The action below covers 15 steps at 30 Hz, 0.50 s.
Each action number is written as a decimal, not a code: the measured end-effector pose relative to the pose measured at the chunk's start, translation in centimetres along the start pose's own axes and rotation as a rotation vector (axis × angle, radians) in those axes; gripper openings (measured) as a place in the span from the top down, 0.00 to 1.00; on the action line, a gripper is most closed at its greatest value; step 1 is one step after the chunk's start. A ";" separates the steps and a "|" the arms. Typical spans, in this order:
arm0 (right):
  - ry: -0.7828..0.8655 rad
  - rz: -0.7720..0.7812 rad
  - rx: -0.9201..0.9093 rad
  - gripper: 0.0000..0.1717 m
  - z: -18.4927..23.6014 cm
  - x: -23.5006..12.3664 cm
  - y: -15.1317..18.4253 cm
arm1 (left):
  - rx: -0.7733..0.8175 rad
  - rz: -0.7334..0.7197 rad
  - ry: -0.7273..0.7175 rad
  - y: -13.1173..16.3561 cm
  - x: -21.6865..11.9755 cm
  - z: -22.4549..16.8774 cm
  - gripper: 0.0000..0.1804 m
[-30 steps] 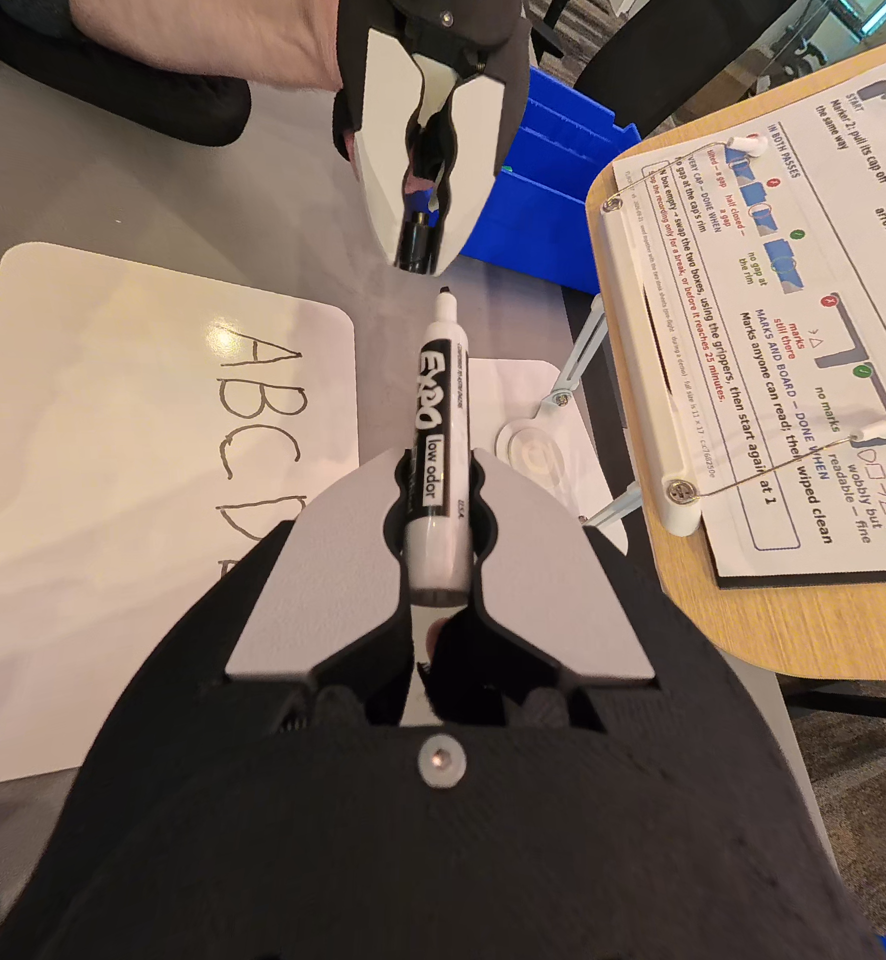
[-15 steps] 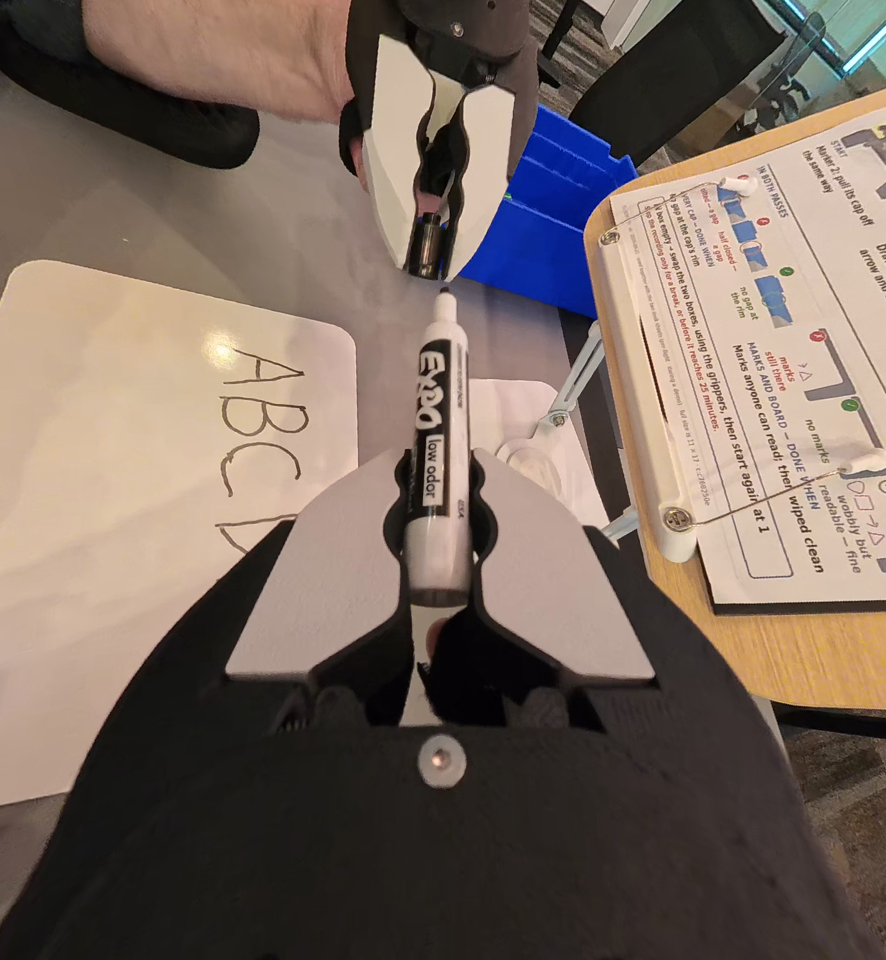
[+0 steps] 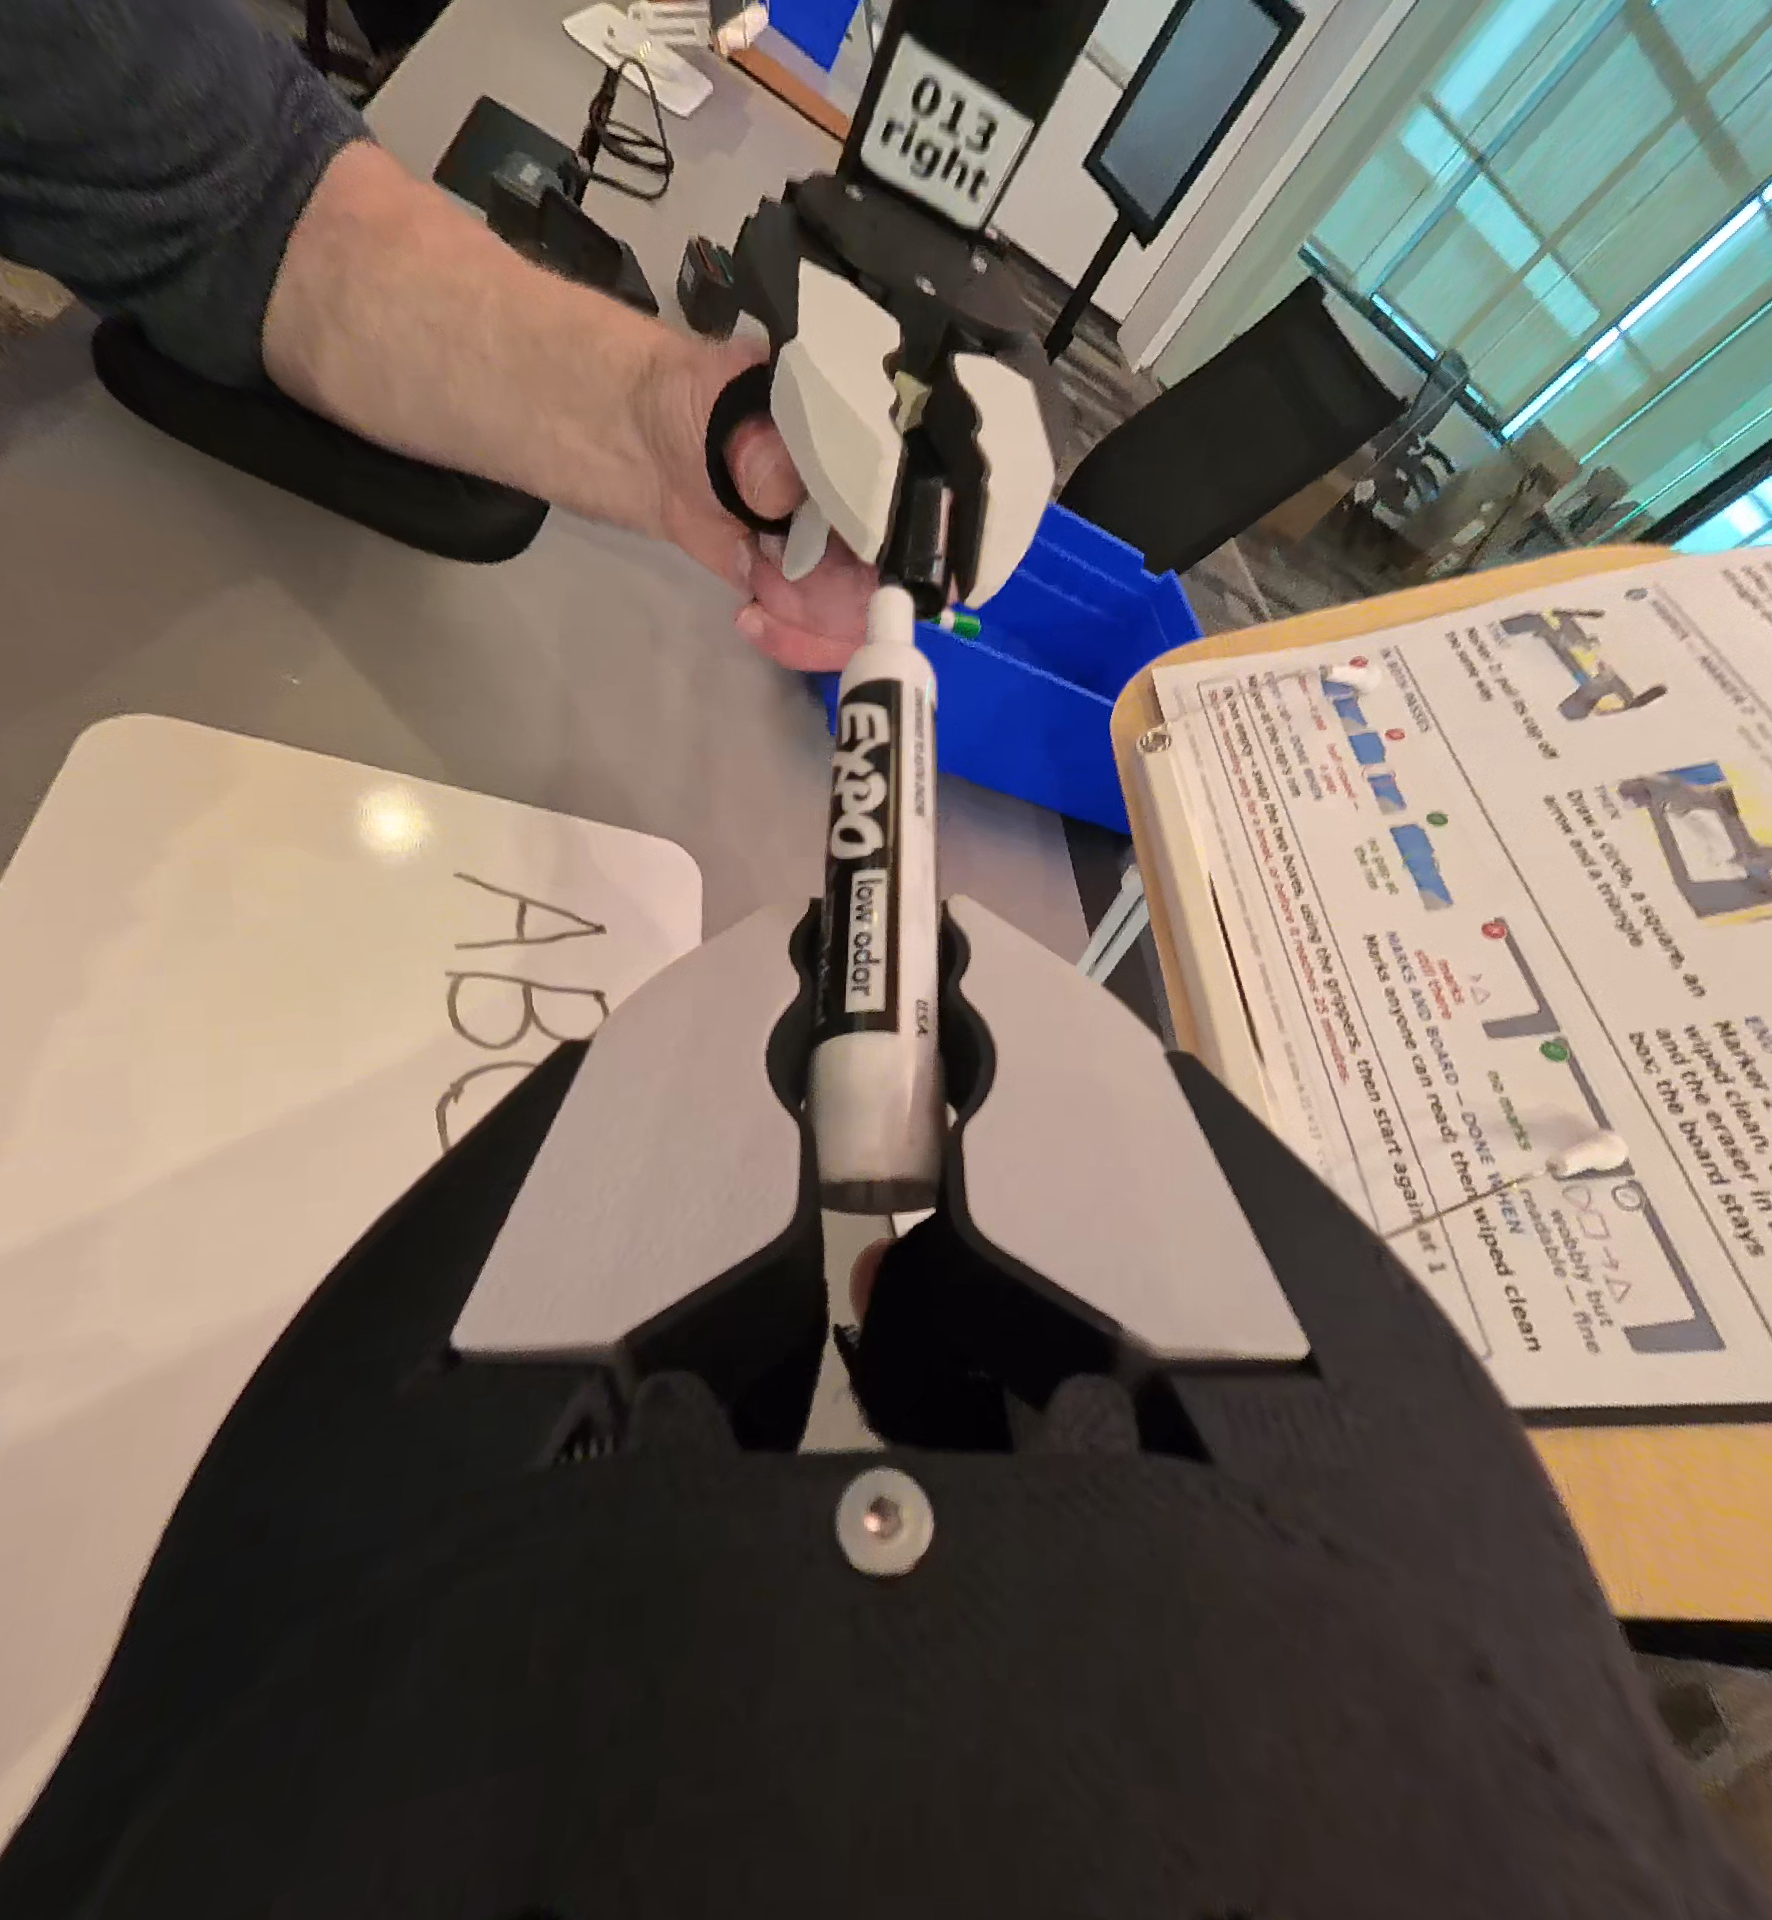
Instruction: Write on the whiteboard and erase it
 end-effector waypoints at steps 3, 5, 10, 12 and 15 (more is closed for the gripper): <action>0.004 -0.013 -0.016 0.88 0.2 0.0 -0.8 | -0.002 -0.042 0.014 -0.6 0.2 -0.4 0.89; 0.007 -0.027 -0.016 0.88 0.2 0.0 -1.2 | 0.009 -0.067 0.018 -0.9 0.3 -0.7 0.89; 0.006 -0.038 -0.011 0.88 0.2 0.4 -1.2 | -0.002 -0.141 0.044 -1.8 0.6 -1.4 0.89; 0.008 -0.042 -0.012 0.88 0.3 0.6 -1.2 | -0.009 -0.160 0.056 -2.0 0.7 -1.7 0.89; 0.003 -0.055 -0.008 0.88 0.4 1.0 -1.4 | -0.017 -0.169 0.062 -2.0 1.0 -1.9 0.89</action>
Point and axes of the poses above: each gripper's, where its closed fingertips meet, x out along the fingers, y out of its underside, z = x × y across the jaws, the point moved 1 cm from there along -x, back along the fingers, and after that the axes turned 7 degrees about -z, right-handed, at the moved point
